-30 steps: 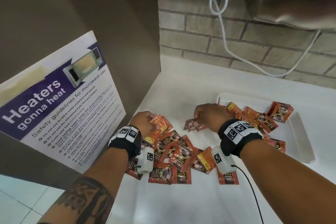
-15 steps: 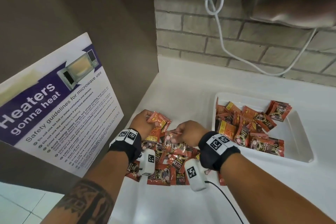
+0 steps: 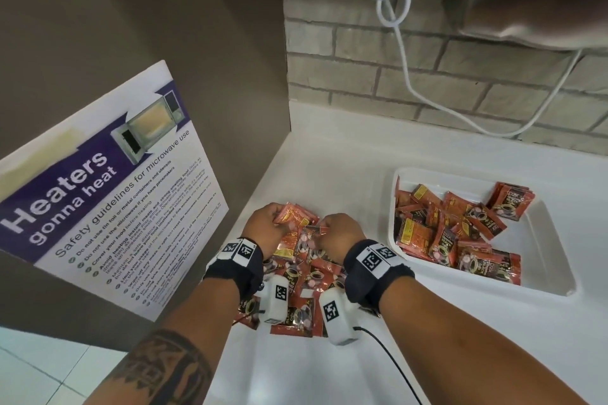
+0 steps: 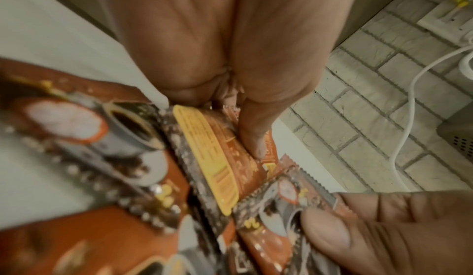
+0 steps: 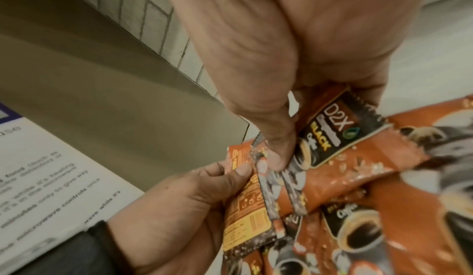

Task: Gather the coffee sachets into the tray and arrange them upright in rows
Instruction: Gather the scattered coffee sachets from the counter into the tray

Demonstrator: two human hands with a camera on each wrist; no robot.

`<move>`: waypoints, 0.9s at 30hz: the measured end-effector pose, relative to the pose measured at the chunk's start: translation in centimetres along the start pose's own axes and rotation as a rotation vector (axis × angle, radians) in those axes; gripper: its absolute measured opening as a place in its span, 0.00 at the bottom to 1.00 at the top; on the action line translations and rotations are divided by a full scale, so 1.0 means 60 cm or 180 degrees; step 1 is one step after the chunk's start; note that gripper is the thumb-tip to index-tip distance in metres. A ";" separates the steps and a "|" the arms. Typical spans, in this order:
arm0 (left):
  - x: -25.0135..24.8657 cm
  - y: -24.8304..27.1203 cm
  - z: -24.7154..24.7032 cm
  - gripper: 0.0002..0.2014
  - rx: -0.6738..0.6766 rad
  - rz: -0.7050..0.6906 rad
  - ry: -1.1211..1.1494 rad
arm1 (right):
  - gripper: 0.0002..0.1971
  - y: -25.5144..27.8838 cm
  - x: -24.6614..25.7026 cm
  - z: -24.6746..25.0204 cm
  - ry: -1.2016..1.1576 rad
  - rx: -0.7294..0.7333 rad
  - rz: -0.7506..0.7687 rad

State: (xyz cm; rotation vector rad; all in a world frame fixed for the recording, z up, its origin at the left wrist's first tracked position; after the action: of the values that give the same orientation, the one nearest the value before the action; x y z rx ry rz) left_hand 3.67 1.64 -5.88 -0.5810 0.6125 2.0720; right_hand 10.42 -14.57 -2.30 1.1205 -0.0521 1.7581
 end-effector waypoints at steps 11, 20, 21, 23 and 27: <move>-0.143 -0.038 0.036 0.08 -0.0113 -0.0523 0.0661 | 0.05 0.040 -0.035 0.187 -0.1366 -0.1204 0.0532; -0.325 -0.050 -0.074 0.13 0.0206 -0.0777 0.0415 | 0.10 0.045 -0.168 0.316 -0.1815 -0.2119 -0.0316; -0.338 -0.051 -0.085 0.14 0.0222 -0.0764 0.0348 | 0.12 0.045 -0.175 0.312 -0.1940 -0.2046 -0.0338; -0.356 -0.055 -0.106 0.14 0.0247 -0.0690 0.0223 | 0.16 0.047 -0.174 0.301 -0.1810 -0.1669 -0.0458; -0.375 -0.062 -0.127 0.11 0.0205 -0.0563 -0.0087 | 0.17 0.036 -0.193 0.304 -0.1525 -0.1431 -0.0487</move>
State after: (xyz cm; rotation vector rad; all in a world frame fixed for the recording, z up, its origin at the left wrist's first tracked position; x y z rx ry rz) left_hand 19.59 -14.98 1.11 -0.5489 0.5885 1.8850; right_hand 21.43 -32.98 0.92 1.1454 -0.6063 1.2277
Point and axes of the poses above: each hand's wrist, its own y-axis away from the middle knuckle, its own z-axis out of the back of the hand, x = y × z, the point moved 4 cm from there along -y, towards the middle knuckle, and after that the axes turned 13 degrees about -y, right-handed, at the moved point
